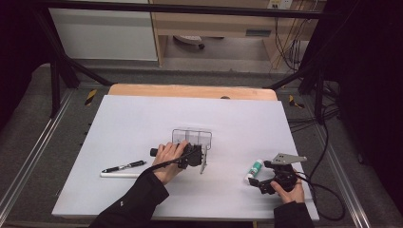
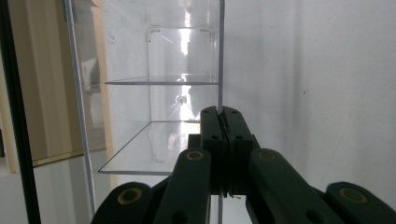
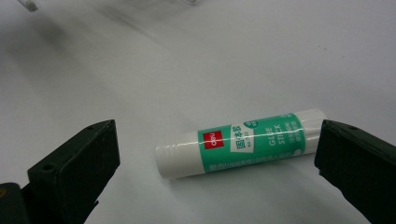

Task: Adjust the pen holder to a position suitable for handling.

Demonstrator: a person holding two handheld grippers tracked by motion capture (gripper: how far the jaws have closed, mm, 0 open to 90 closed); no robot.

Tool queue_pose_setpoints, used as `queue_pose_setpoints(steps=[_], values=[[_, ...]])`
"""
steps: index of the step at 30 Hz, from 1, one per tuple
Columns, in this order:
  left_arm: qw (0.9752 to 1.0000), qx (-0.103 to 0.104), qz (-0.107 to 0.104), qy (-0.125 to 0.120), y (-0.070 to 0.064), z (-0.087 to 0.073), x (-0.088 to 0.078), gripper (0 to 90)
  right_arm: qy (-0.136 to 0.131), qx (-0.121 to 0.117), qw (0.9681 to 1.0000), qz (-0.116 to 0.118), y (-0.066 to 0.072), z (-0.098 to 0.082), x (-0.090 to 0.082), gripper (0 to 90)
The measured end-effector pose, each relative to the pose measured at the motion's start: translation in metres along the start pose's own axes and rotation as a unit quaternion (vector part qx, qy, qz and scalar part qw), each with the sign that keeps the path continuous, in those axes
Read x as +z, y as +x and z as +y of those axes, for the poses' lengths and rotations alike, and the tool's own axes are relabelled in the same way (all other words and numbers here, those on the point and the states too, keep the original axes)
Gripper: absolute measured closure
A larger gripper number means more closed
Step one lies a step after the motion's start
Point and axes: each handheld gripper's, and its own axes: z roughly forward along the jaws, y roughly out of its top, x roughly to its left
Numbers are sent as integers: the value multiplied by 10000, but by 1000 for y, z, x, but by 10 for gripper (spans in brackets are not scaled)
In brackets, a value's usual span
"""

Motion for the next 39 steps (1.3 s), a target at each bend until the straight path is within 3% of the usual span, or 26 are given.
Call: queue_pose_setpoints(steps=[6, 16, 23, 29, 30, 35, 39], values=[[9999, -103, 51, -105, 2, 2, 2, 868, 0, 3, 10000, 10, 0, 0, -1, 4], [9985, -247, 420, -248, 10, -4, 7, 791, -7, 3, 10000, 1, 0, 0, -1, 4], [9953, -551, 604, -523, 21, -11, 16, 711, -16, -4, 10000, 0, 0, 0, 0, 4], [9930, -694, 773, -571, 28, -15, 21, 621, -8, -14, 10000, -13, 0, 0, -1, 4], [9923, -739, 784, -604, 30, -16, 21, 559, -11, -14, 10000, -17, 0, 0, -1, 4], [9856, -1244, 797, -819, 35, -27, 15, 484, -8, -8, 10000, -23, 0, 0, -1, 4], [9807, -1522, 759, -966, 38, -36, 5, 402, -5, -2, 10000, -24, 0, 0, -1, 4]])
